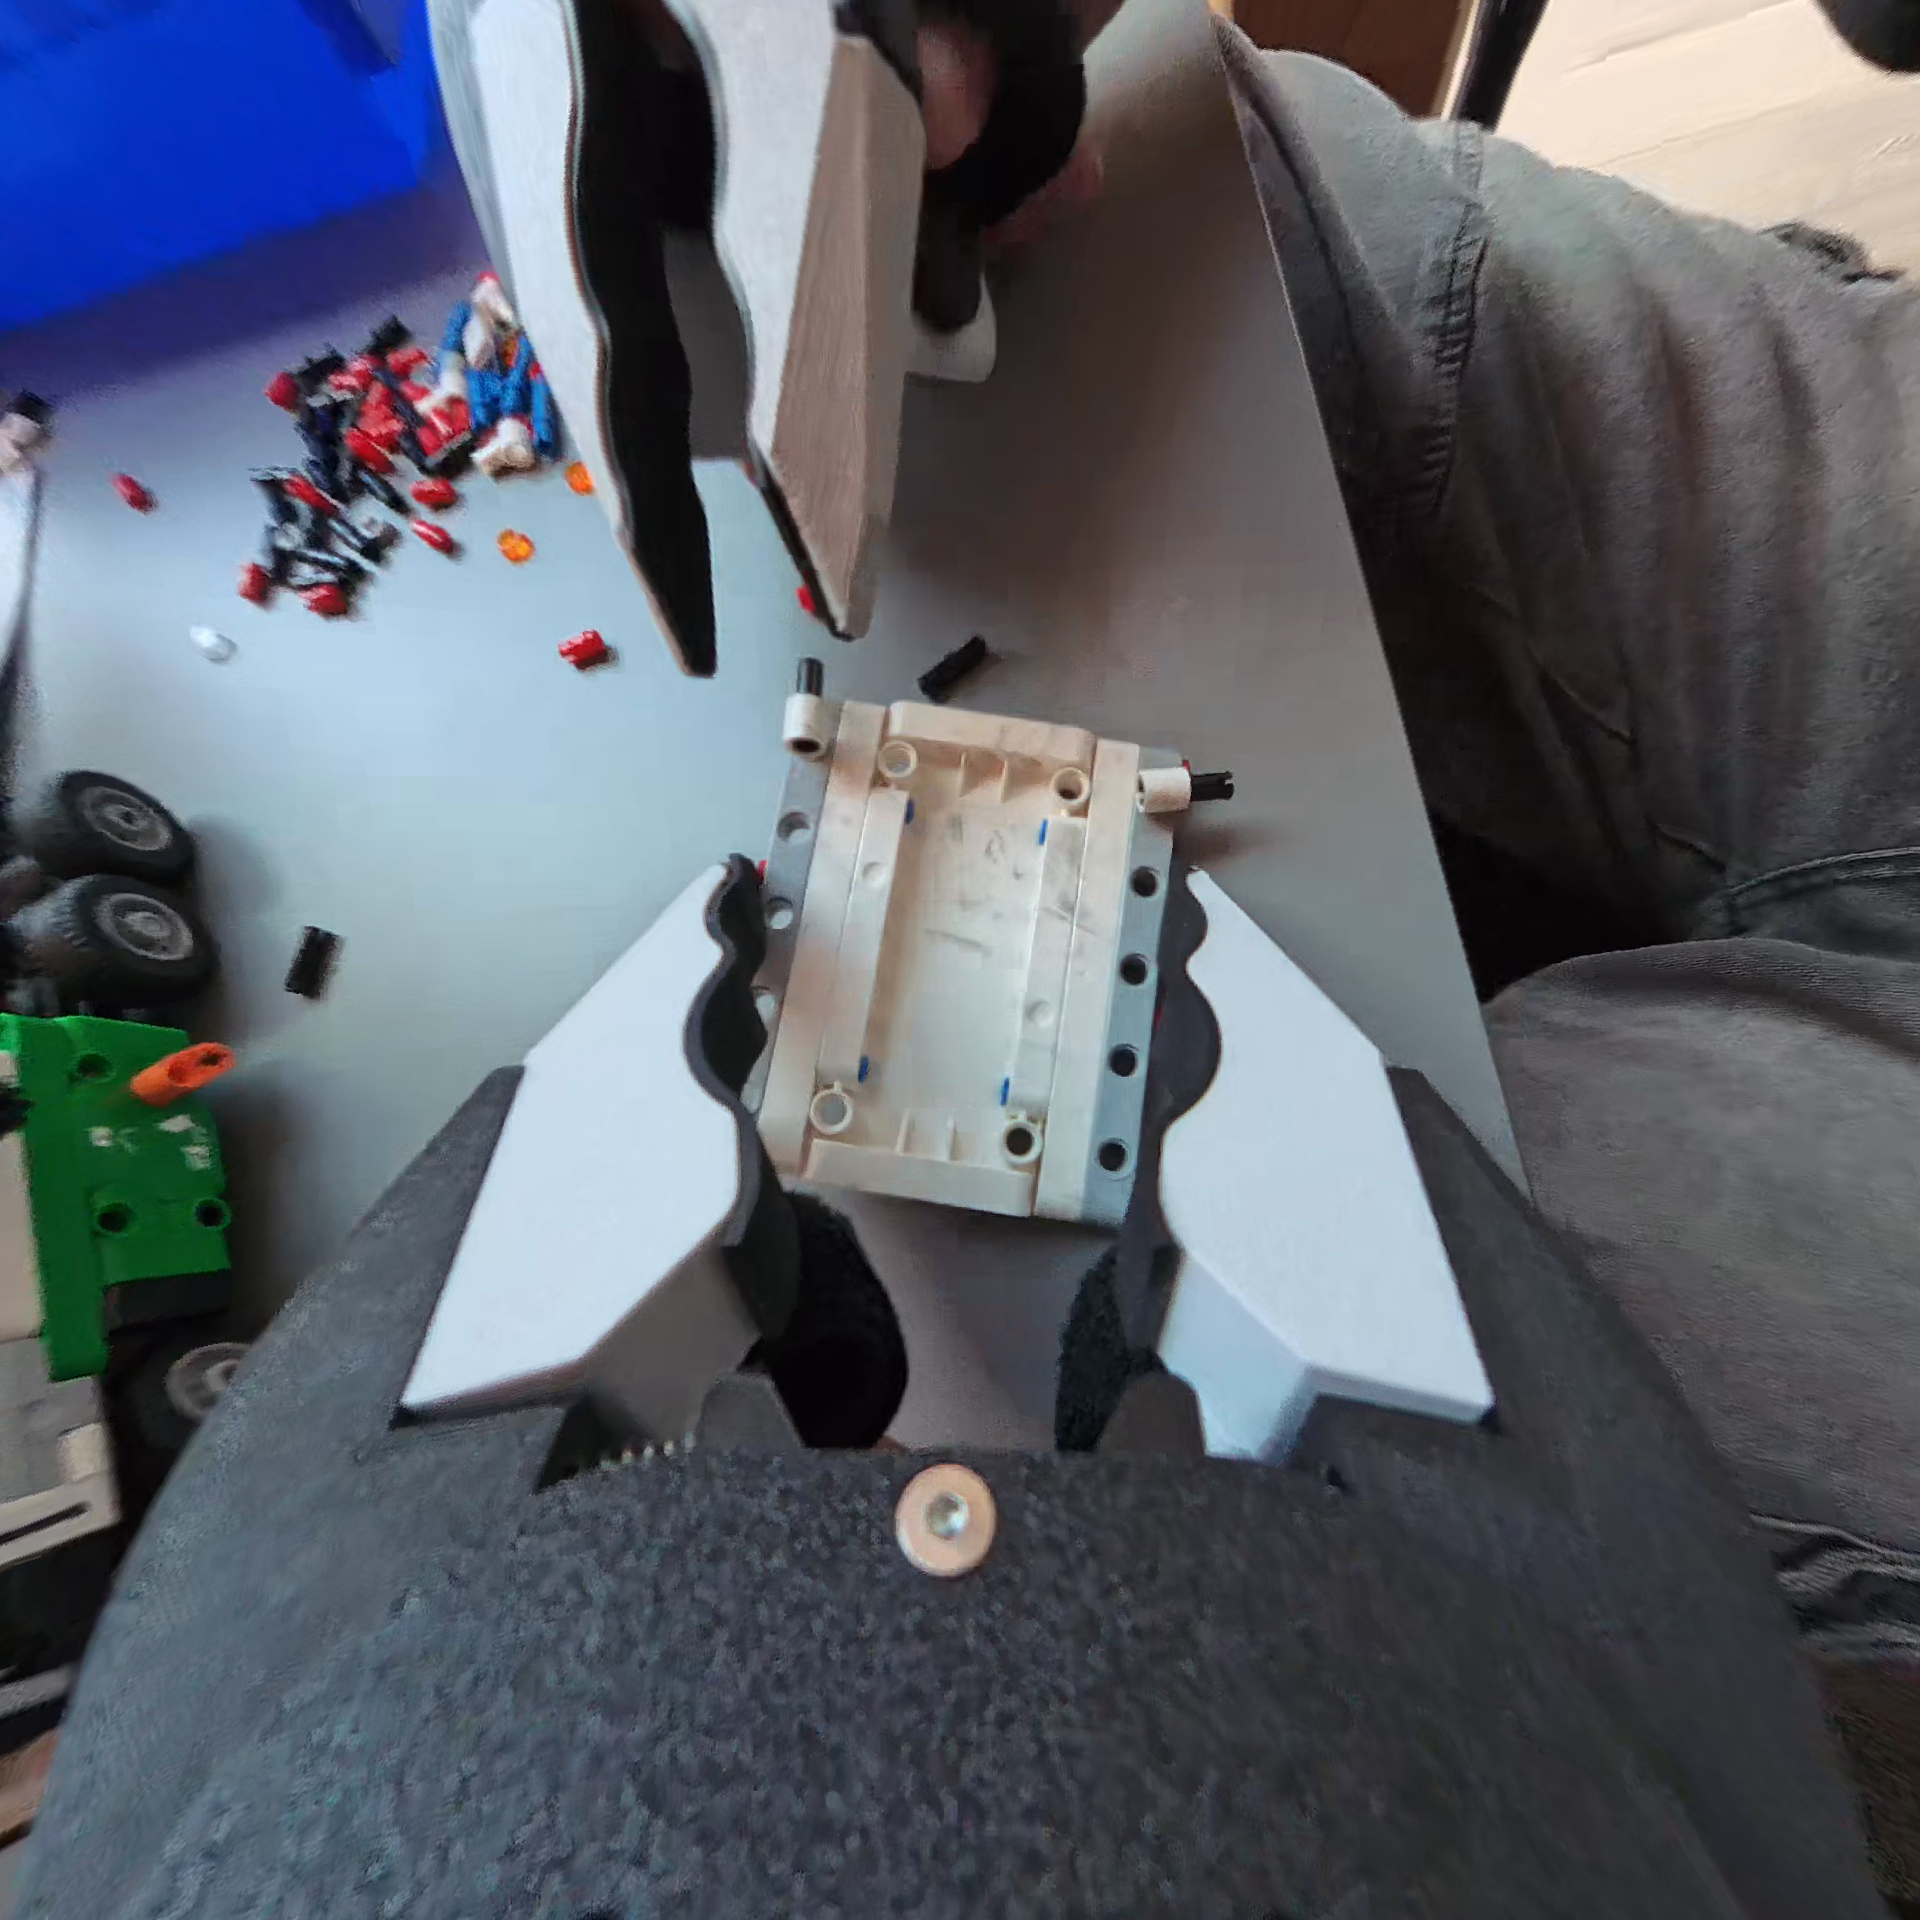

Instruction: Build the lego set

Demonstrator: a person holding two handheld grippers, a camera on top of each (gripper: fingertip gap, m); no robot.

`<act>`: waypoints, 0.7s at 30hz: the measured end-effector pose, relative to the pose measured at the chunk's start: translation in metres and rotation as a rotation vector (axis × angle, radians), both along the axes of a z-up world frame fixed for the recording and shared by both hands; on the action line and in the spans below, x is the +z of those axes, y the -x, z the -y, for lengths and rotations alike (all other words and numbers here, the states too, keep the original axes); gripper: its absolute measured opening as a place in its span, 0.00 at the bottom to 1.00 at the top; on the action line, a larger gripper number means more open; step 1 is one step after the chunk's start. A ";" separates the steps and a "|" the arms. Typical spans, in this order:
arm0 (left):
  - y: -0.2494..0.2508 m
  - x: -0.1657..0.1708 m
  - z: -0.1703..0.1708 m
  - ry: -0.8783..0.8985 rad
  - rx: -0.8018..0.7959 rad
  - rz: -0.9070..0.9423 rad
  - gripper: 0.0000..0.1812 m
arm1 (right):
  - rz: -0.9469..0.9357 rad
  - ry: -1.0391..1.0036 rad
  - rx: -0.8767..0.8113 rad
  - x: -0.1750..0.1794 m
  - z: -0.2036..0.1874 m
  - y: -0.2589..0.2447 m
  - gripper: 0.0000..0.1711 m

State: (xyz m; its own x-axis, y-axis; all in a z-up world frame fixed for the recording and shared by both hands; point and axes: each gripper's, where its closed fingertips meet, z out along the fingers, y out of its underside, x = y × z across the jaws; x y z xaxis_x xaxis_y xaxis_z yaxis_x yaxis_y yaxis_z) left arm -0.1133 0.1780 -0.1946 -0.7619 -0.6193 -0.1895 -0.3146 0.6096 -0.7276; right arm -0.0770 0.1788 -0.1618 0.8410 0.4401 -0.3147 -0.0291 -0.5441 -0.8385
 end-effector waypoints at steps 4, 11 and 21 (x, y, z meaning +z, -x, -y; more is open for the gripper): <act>-0.006 0.013 -0.005 -0.208 0.057 0.235 0.41 | -0.308 0.105 0.064 0.010 0.000 0.012 0.24; -0.005 0.021 -0.002 -0.350 0.086 0.401 0.41 | -0.372 0.160 0.109 0.009 -0.002 0.023 0.11; -0.007 0.022 -0.002 -0.389 0.126 0.444 0.41 | -0.361 0.117 0.077 0.014 -0.004 0.024 0.10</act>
State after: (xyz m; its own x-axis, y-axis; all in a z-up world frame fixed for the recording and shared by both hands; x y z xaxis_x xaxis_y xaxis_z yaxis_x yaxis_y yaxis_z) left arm -0.1065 0.1805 -0.1723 -0.4832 -0.5210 -0.7036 -0.1191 0.8353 -0.5367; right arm -0.1010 0.1833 -0.1481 0.6327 0.4412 -0.6364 -0.2668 -0.6473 -0.7140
